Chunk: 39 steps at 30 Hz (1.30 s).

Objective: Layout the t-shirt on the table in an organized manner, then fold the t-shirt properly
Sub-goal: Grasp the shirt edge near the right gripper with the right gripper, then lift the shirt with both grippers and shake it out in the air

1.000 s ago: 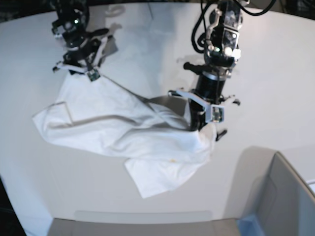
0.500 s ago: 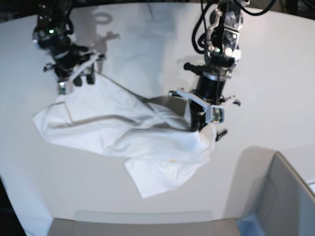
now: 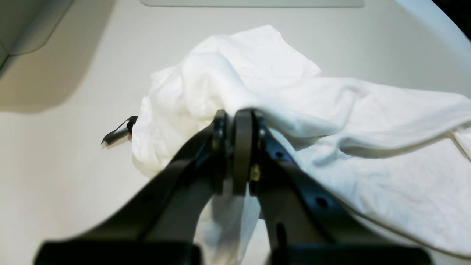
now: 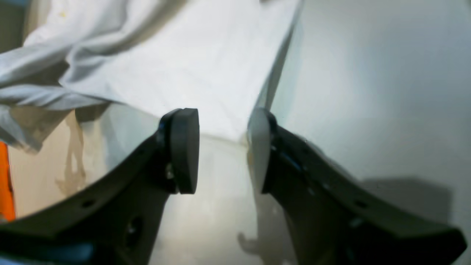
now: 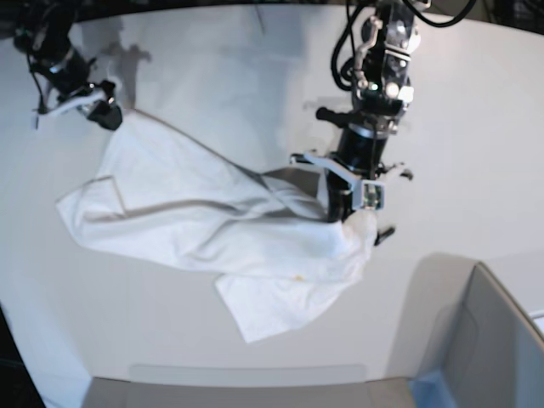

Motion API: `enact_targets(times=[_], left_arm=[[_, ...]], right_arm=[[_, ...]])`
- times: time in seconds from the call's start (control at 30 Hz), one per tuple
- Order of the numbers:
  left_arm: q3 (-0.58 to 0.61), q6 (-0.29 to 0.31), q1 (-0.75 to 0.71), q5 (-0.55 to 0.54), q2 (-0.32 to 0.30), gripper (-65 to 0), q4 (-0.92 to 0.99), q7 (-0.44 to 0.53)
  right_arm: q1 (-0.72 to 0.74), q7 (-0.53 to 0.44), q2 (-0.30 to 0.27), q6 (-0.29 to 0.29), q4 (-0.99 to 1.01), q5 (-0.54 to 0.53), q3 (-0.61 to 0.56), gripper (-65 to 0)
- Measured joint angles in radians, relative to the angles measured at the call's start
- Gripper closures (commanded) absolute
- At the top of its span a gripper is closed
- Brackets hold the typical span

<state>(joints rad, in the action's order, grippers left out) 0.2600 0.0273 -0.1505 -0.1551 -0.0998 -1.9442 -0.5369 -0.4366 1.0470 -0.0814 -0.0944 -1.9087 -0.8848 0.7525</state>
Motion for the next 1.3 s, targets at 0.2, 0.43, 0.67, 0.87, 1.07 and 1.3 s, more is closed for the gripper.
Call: enact_targets(times=[0.2,0.43,0.67,0.87,1.07,1.3], left_arm=[[0.000,0.000,0.000,0.000,0.000,0.0,-0.001,0.000],[0.000,0.000,-0.002,0.000,0.000,0.0,-0.001,0.000],[0.000,0.000,-0.002,0.000,0.000,0.0,-0.001,0.000],[0.000,0.000,-0.002,0.000,0.000,0.0,-0.001,0.000],[0.000,0.000,-0.002,0.000,0.000,0.0,-0.001,0.000],[0.000,0.000,-0.002,0.000,0.000,0.0,-0.001,0.000]], right_arm=[[0.022,-0.007,-0.005,-0.045,0.101,0.013,0.004,-24.0],[0.072,-0.014,-0.011,-0.050,0.180,0.011,-0.032,-24.0],[0.145,-0.034,-0.011,-0.057,0.227,0.129,-0.100,-24.0],[0.151,-0.043,-0.009,-0.056,0.230,0.126,-0.182,-24.0],[0.171,-0.029,-0.008,-0.056,0.233,0.133,-0.198,-14.7],[0.220,-0.014,-0.022,-0.048,0.238,0.154,-0.194,-0.1]])
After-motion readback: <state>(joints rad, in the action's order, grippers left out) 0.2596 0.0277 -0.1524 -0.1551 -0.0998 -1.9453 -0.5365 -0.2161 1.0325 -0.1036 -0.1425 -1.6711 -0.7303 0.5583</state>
